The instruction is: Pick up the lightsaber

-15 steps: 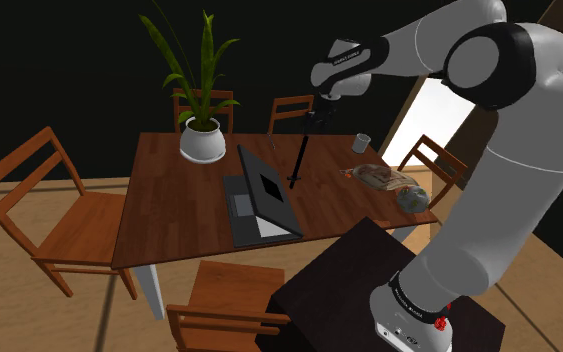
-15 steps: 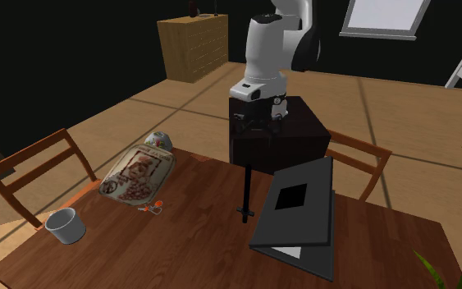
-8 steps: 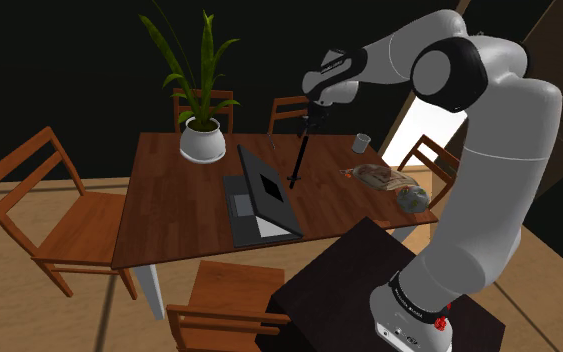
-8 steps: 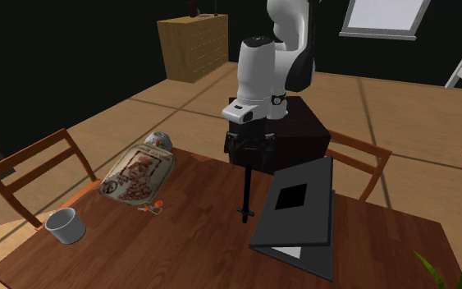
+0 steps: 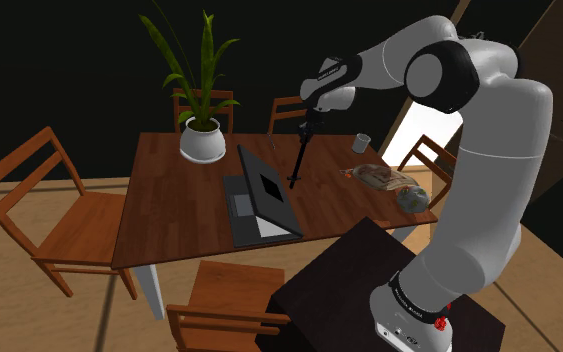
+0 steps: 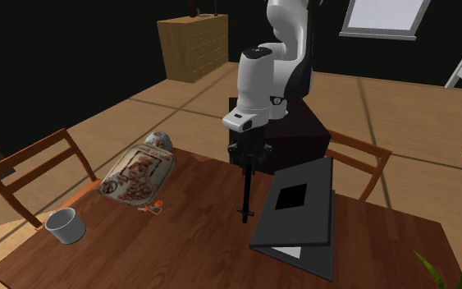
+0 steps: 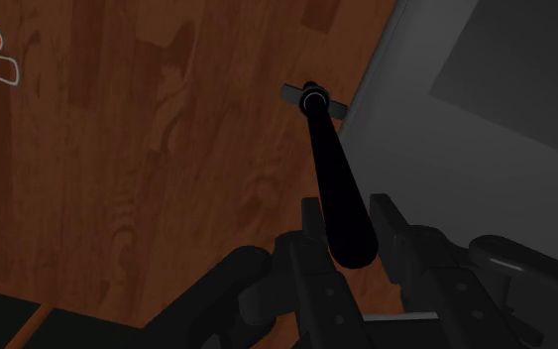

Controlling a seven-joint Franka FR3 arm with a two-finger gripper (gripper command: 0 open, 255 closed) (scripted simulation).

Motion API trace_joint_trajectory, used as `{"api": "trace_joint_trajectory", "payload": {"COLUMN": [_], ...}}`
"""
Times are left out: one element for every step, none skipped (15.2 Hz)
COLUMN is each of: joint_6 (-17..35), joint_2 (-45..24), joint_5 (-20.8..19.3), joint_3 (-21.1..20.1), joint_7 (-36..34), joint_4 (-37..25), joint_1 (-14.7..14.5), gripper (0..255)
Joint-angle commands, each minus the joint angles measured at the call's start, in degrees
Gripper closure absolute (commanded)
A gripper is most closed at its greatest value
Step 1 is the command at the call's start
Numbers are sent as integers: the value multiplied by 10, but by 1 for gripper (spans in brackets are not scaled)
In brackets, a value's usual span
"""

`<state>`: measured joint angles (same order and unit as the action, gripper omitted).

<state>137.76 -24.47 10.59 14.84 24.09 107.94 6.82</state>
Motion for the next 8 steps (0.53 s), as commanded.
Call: {"api": "trace_joint_trajectory", "payload": {"joint_6": [0,0,0,0,0,0,0,-6], "joint_2": [0,0,0,0,0,0,-1,3], "joint_5": [0,0,0,0,0,0,0,-2], "joint_3": [0,0,0,0,0,0,0,1], "joint_7": [0,0,0,0,0,0,0,-1], "joint_4": [0,0,0,0,0,0,-1,-2], "joint_1": [0,0,0,0,0,0,0,0], "gripper": [255,255,255,255,255,255,255,255]}}
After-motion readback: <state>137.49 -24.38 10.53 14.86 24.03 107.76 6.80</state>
